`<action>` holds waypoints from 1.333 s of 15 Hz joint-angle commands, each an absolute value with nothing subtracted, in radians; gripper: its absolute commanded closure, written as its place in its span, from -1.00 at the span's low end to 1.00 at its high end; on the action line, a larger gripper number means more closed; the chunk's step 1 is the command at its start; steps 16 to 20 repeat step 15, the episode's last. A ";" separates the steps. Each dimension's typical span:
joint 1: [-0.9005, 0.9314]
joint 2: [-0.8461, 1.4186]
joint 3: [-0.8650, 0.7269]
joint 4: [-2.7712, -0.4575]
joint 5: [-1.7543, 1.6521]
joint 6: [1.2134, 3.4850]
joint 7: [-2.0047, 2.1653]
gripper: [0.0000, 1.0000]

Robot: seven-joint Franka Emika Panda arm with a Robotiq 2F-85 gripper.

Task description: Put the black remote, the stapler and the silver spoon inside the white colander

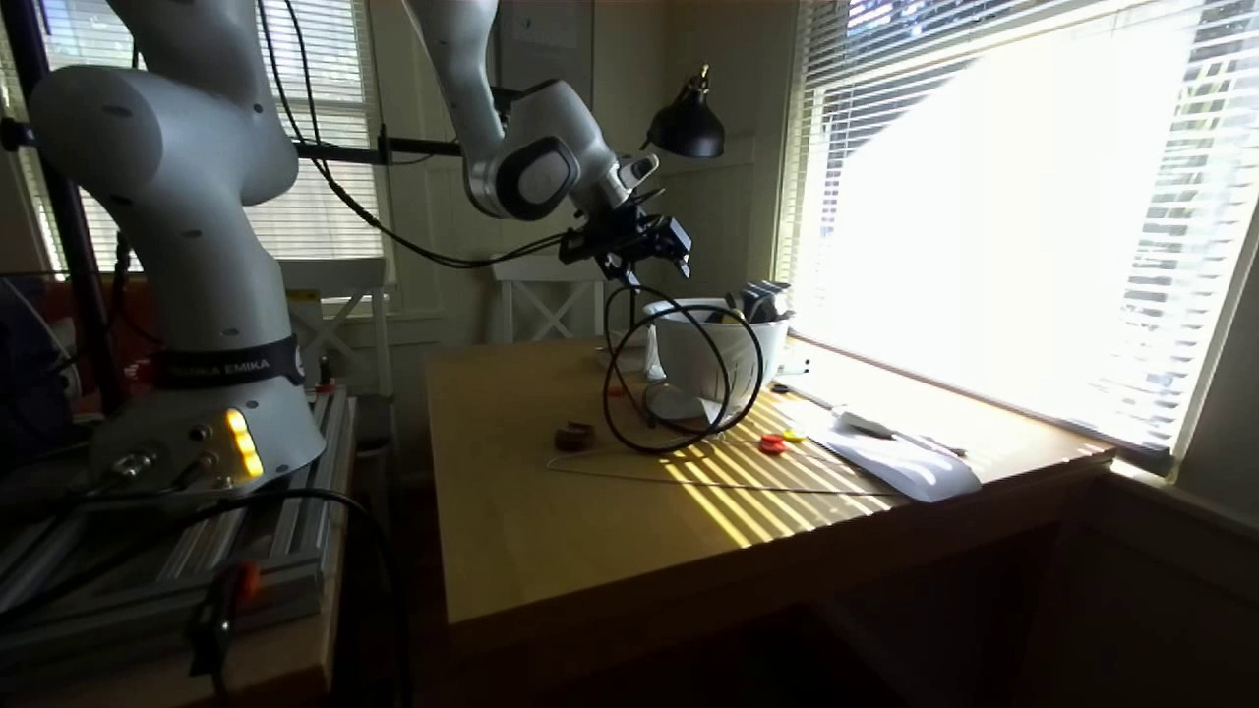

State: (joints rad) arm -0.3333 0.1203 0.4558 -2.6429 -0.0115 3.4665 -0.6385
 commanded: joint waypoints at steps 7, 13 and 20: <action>-0.162 0.024 0.300 -2.778 -0.204 3.429 -0.653 -1.00; -0.225 -0.020 0.279 -2.753 -0.049 3.199 -0.719 -1.00; -0.131 0.011 0.165 -2.743 -0.169 3.230 -0.637 -1.00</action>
